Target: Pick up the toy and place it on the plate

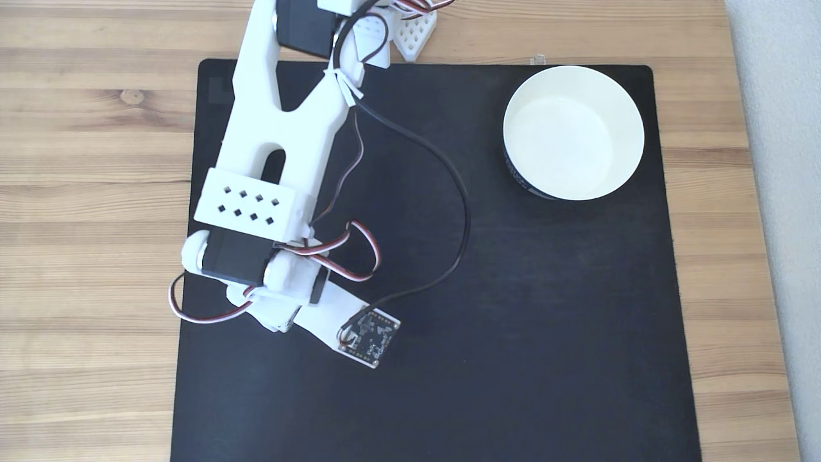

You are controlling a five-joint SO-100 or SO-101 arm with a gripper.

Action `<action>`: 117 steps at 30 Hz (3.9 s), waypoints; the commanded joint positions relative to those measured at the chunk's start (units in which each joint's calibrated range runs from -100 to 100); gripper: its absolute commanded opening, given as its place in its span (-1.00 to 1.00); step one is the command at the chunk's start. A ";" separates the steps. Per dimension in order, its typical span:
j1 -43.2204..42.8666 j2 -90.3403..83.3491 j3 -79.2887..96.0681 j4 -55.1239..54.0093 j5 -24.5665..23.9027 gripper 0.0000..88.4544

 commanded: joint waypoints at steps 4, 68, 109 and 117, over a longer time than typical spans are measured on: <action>0.33 0.26 -1.06 -1.84 0.21 -0.66; -62.99 -82.19 80.24 -40.70 -12.32 -0.95; -63.50 -98.28 110.88 -46.80 -14.93 -0.66; -53.29 -114.20 111.24 -46.04 -14.72 -0.95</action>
